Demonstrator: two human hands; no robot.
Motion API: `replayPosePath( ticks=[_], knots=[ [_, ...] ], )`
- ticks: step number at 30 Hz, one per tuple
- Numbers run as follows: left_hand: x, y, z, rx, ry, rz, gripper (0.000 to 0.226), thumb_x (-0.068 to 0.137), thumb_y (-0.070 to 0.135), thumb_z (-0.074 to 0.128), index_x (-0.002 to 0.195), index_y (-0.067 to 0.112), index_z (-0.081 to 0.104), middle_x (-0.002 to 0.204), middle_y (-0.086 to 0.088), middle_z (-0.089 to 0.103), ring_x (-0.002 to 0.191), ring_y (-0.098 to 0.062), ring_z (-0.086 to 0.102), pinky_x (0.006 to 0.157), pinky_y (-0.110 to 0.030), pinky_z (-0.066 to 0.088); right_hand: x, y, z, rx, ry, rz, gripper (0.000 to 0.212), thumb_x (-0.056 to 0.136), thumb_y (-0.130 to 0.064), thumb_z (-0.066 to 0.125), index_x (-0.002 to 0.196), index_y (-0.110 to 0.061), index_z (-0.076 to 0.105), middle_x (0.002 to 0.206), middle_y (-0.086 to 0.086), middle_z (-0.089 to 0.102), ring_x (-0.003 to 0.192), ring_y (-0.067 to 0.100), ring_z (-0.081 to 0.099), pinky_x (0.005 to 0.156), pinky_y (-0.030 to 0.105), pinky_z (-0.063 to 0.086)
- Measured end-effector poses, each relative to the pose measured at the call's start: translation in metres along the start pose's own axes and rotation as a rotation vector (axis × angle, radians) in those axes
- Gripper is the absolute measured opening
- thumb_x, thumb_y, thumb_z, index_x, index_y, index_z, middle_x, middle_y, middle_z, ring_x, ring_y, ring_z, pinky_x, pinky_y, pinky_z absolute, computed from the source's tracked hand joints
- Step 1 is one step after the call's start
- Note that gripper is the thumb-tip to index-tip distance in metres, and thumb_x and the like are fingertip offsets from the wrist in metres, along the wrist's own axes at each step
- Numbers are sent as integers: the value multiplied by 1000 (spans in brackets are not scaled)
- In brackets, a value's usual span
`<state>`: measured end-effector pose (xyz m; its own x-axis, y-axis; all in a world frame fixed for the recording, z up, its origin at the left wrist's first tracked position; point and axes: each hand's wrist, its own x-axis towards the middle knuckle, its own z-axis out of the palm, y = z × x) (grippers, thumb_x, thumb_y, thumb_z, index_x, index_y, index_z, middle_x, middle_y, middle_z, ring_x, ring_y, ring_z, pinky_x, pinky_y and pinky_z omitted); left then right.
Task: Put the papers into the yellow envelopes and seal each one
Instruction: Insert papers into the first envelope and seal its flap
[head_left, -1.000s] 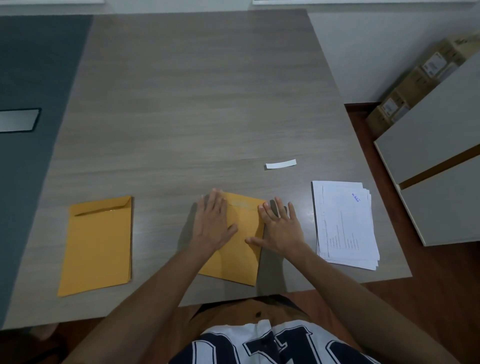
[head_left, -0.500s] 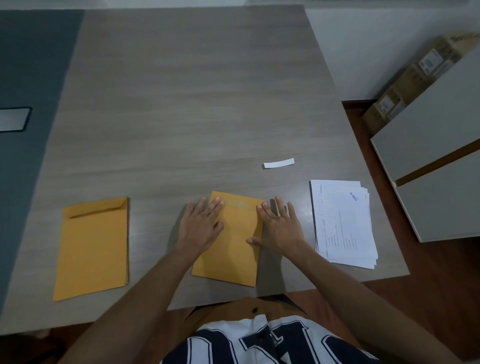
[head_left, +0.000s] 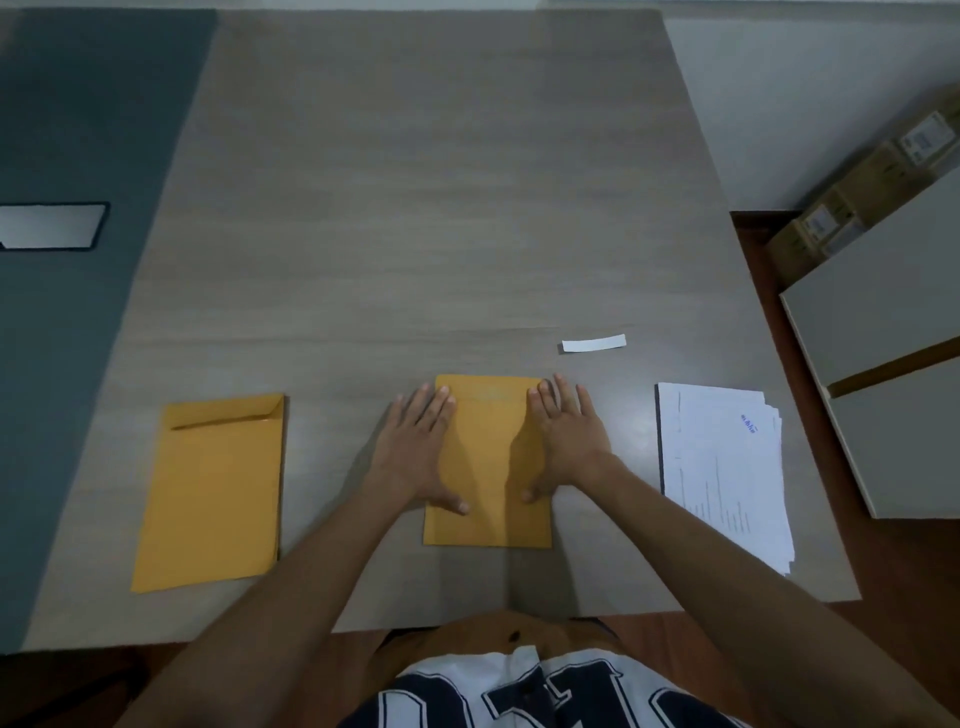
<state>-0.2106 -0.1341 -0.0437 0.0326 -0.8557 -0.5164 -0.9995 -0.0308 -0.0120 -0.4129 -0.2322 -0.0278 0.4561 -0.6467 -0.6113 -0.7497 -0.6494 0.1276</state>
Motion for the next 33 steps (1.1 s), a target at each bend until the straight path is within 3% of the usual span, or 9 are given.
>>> replayPosePath(
  ticks=[9, 23, 33],
  knots=[
    [60, -21, -41, -35, -32, -109, 152, 49, 88, 64, 154, 12, -15, 163, -3, -18, 150, -26, -17, 120, -51, -4, 65, 17, -55, -2, -4, 9, 151, 52, -76, 75, 152, -7, -15, 162, 12, -12, 147, 31, -21, 120, 51, -8],
    [162, -61, -104, -95, -14, -138, 154, 44, 86, 69, 155, 16, -11, 163, 1, -16, 151, -26, -11, 119, -55, 0, 167, 57, -126, 14, 1, 22, 153, 49, -70, 81, 153, -8, -13, 163, 11, -11, 148, 32, -19, 120, 51, -6],
    [179, -65, -113, -109, 31, -154, 152, 45, 81, 75, 156, 16, -8, 164, 1, -12, 151, -28, -7, 120, -55, 5, 186, 62, -134, 60, 1, 37, 149, 53, -61, 84, 153, -10, -15, 163, 9, -12, 147, 31, -20, 121, 50, -6]
  ],
)
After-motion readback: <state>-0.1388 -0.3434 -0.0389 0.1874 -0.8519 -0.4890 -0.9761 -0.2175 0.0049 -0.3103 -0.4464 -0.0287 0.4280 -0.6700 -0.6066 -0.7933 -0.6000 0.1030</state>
